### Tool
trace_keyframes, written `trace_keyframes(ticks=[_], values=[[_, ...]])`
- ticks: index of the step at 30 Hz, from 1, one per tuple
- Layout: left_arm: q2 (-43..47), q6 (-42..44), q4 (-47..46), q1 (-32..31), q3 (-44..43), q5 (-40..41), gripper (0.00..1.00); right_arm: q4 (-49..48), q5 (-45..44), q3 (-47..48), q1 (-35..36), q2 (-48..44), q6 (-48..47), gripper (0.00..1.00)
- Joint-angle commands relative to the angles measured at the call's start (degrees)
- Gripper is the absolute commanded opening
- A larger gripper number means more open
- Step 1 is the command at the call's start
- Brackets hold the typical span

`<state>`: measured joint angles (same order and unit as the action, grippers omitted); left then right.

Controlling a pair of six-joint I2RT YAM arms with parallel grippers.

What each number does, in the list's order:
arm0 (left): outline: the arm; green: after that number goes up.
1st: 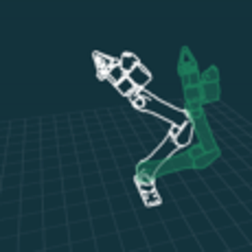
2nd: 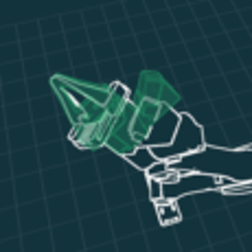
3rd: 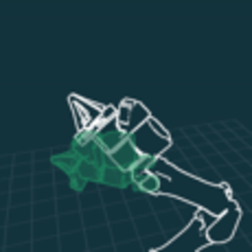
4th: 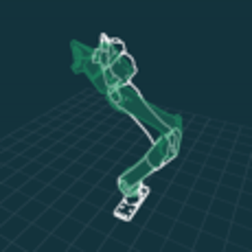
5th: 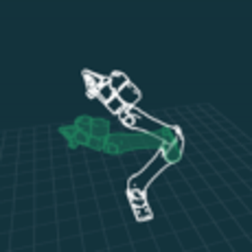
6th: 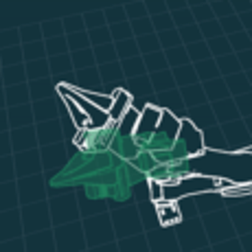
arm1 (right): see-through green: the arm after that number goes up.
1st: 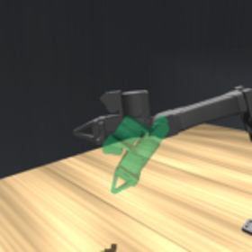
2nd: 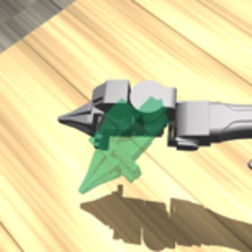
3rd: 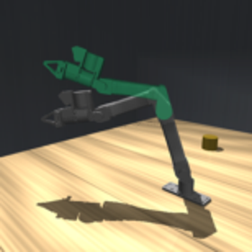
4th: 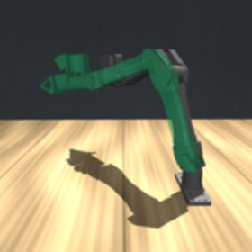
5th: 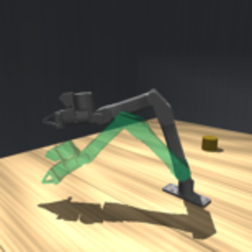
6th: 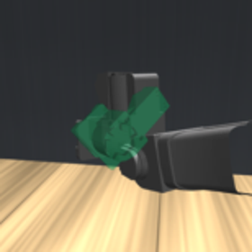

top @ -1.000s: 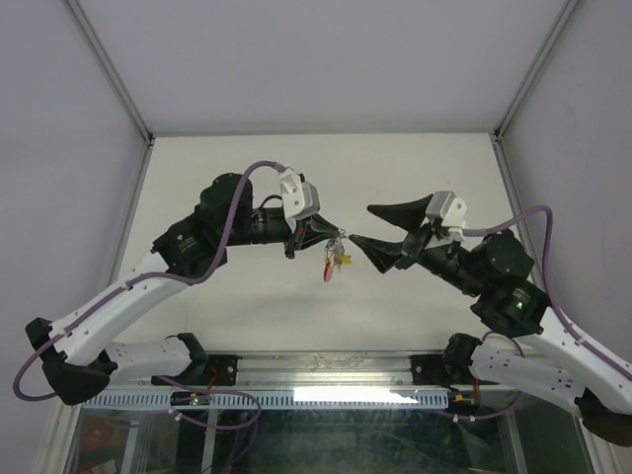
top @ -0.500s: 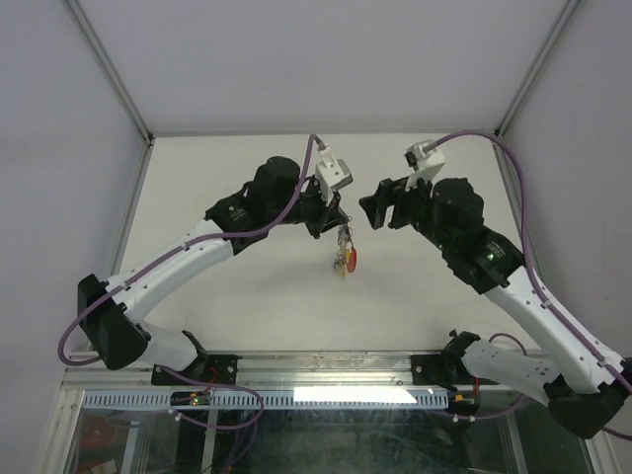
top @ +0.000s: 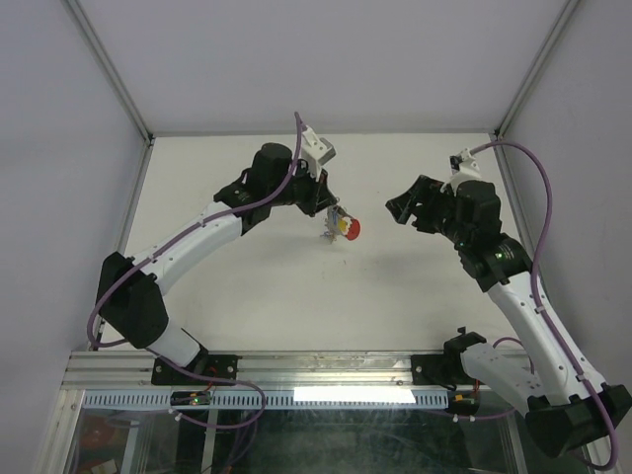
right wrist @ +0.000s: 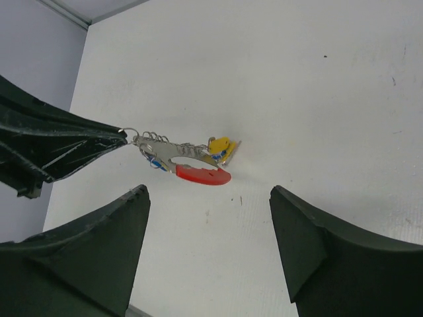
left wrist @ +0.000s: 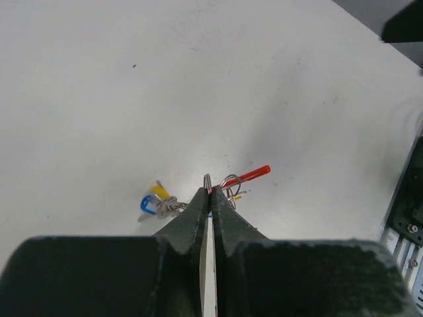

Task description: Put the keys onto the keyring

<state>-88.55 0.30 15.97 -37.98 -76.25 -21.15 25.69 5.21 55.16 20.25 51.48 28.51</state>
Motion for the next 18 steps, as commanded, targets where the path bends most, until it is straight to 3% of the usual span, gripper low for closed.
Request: trace_keyframes(ticks=[1, 11, 18], values=[[2.28, -4.86, -6.58, 4.52, 6.0, -2.65, 0.0, 1.1, 1.45, 1.49, -0.3, -0.04, 2.18, 0.8], [4.84, -9.59, -4.67, 10.88, 15.32, 1.77, 0.0, 0.02, 0.74, -1.5, -0.3, -1.95, 3.4, 0.94], [4.5, -13.54, -4.35, 14.14, 20.42, 6.24, 0.0, -0.02, 1.52, -3.41, -0.3, -1.48, 2.75, 0.97]])
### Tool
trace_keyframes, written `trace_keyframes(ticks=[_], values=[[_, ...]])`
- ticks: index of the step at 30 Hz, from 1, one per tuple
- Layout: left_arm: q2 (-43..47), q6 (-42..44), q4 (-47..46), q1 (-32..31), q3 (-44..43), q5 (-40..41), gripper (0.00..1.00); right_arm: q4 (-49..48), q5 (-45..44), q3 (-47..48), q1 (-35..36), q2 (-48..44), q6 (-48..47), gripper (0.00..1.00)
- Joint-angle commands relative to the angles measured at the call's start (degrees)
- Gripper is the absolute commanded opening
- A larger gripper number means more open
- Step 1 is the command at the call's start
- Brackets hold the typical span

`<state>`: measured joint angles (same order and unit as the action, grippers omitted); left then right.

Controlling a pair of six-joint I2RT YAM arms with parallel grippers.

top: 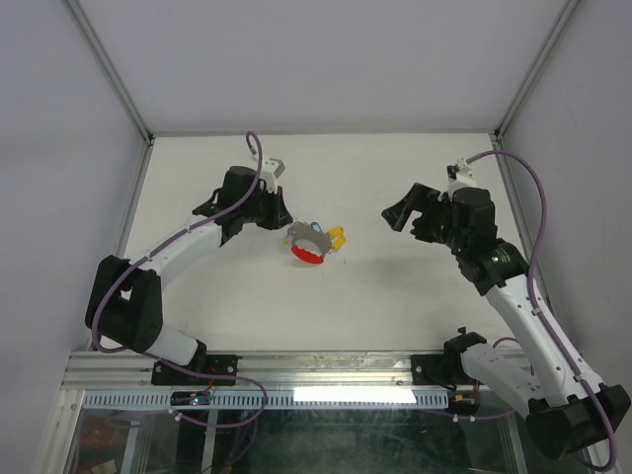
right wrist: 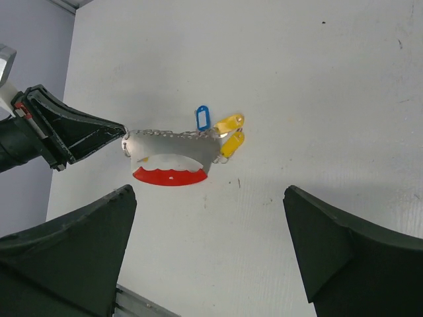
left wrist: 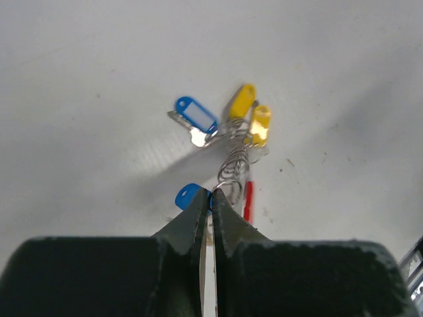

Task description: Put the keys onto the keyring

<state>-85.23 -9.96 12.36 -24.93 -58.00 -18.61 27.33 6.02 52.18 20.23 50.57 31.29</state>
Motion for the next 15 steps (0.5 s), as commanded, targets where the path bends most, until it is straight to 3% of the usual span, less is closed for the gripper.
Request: trace_keyframes(ticks=[1, 3, 15], values=[[1.19, -3.87, -0.54, 1.37, 2.96, 4.2, 0.0, -1.55, 0.7, -0.56, -0.28, -0.4, -0.57, 0.98], [1.96, -4.62, -0.39, 1.56, 4.59, 6.03, 0.0, -0.85, 0.3, -0.65, -0.28, -0.25, -1.74, 1.0], [11.48, -4.65, 4.67, 6.78, 6.05, 16.37, 0.49, 8.79, -10.41, 2.91, -0.27, 3.43, -3.21, 1.0]])
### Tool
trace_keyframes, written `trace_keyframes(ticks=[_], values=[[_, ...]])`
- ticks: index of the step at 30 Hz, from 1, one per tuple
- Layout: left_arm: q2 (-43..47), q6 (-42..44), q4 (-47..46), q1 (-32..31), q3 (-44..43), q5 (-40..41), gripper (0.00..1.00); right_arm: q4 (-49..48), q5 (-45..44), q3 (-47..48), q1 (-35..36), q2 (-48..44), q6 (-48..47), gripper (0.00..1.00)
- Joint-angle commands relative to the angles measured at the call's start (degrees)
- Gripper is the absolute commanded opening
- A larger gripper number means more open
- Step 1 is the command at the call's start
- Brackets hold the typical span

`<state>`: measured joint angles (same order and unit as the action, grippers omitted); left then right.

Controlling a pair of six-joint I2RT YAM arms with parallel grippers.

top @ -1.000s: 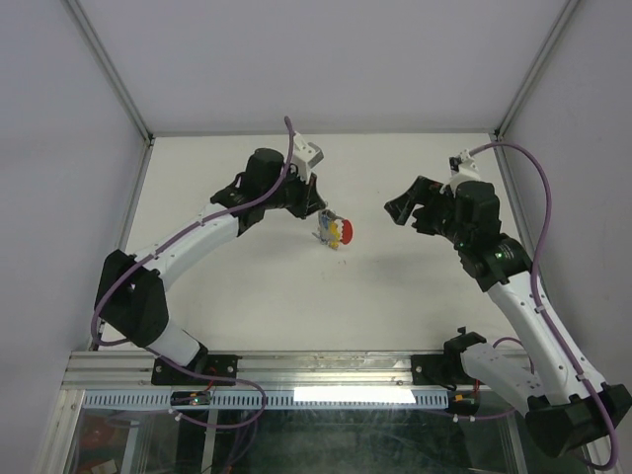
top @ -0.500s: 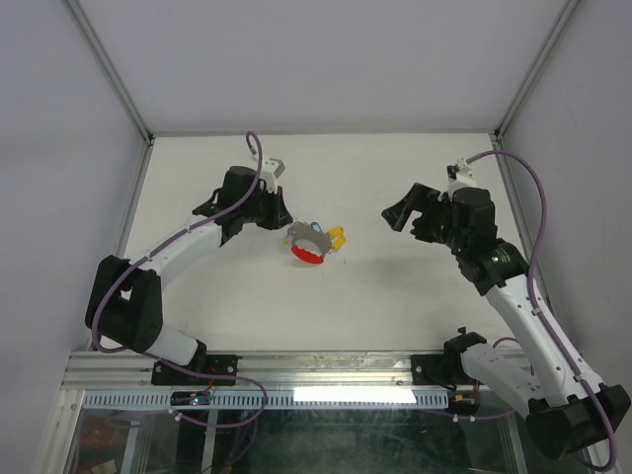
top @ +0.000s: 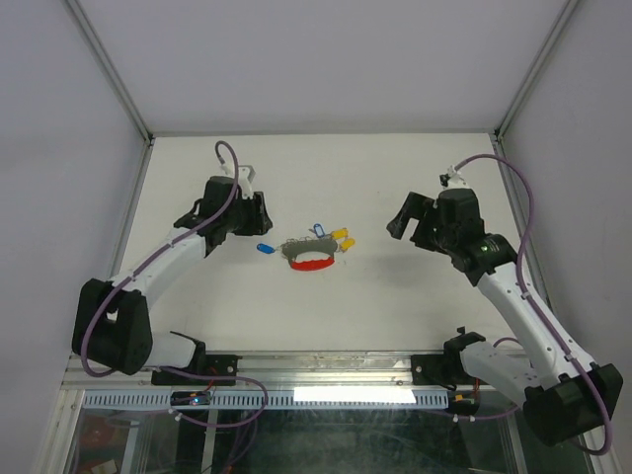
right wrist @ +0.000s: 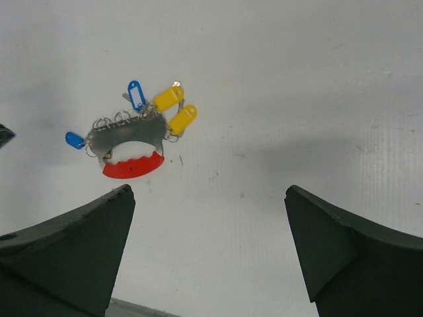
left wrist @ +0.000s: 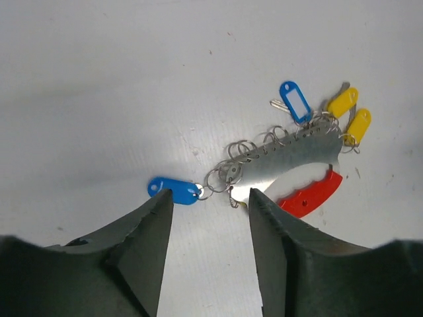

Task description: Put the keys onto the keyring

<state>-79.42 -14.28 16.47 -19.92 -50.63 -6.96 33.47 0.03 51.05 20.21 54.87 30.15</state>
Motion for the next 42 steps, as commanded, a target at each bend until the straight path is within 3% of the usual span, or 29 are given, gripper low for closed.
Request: trace_keyframes(ticks=[1, 5, 12, 14, 16, 23, 32, 42], values=[[6.93, -0.06, 1.11, 1.97, -1.44, 5.44, 0.55, 2.18, -4.39, 3.84, -0.21, -2.02, -2.49, 1.0], [13.59, 1.53, 2.8, 2.04, -2.04, 7.7, 0.69, 1.49, -2.32, 4.43, -0.2, -6.32, -7.08, 1.0], [27.07, 3.69, 7.96, 2.0, -4.34, 11.32, 0.8, 4.97, -2.23, 8.32, -0.26, -11.73, -11.67, 1.0], [30.22, 3.82, 9.76, 1.99, -4.99, 11.96, 0.95, 5.81, -2.52, 8.75, -0.25, -13.5, -12.91, 1.0], [33.35, 3.76, 11.29, 2.0, -5.04, 13.01, 0.99, 6.41, -3.02, 8.71, -0.25, -15.67, -14.31, 1.0], [43.6, 1.19, 16.52, 1.95, -3.28, 18.53, 0.99, 7.45, -6.26, 4.8, -0.26, -24.4, -17.22, 1.0], [54.35, -2.42, 17.8, 1.99, 5.43, 23.88, 0.99, 5.9, -8.32, -1.86, -0.25, -33.77, -17.14, 1.0], [55.13, -2.75, 16.96, 1.97, 7.79, 23.45, 0.99, 5.14, -7.55, -3.19, -0.23, -33.62, -17.3, 1.0]])
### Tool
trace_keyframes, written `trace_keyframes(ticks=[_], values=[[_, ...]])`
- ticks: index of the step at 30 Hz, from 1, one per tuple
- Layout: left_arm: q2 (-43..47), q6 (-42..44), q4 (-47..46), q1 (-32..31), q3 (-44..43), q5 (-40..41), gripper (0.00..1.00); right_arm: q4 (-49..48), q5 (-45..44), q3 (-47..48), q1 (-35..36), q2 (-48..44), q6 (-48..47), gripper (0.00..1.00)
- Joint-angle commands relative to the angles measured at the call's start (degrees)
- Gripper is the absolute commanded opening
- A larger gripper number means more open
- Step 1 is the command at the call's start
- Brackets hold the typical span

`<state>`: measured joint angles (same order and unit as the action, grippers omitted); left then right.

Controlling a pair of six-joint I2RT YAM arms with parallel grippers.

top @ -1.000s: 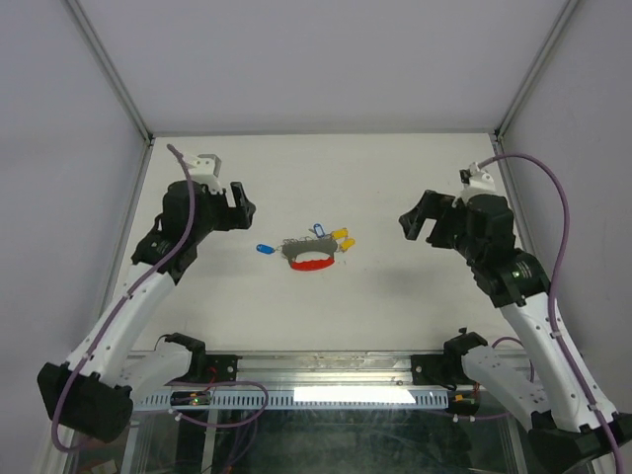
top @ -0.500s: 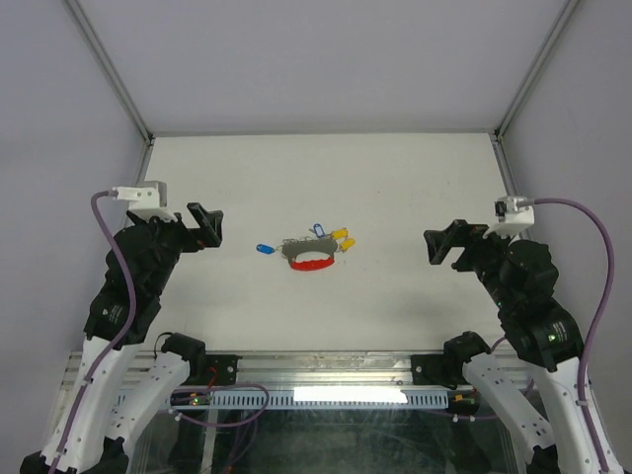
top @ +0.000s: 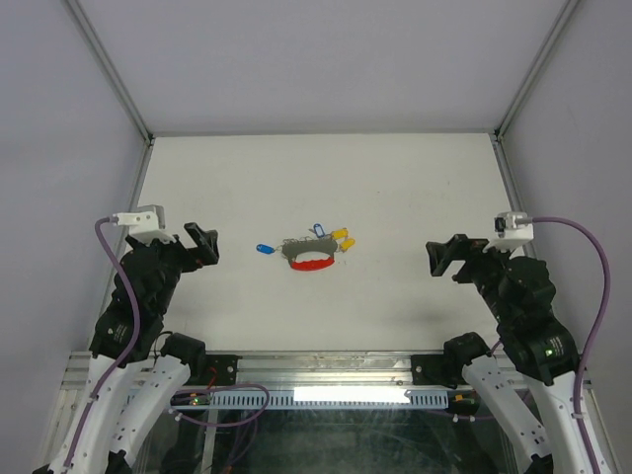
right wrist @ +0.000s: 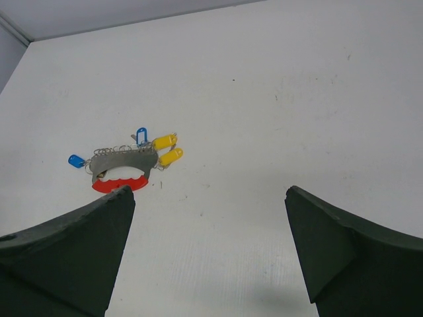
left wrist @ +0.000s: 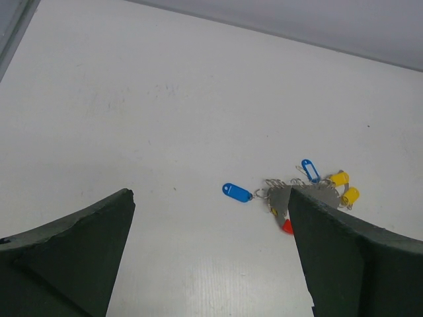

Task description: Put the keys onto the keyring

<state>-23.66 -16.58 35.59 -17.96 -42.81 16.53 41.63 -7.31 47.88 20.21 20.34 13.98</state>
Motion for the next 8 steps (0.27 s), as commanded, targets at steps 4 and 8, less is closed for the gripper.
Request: trace_keyframes(ticks=[4, 8], values=[[-0.45, -0.55, -2.15, 0.0, 0.09, 0.4, 0.99, -3.06, -1.34, -0.15, -0.22, 0.97, -0.88, 1.0], [0.19, -0.51, -2.49, -0.02, 0.52, 0.9, 0.99, -2.96, -1.42, -0.2, -0.21, 1.45, -0.87, 1.0]])
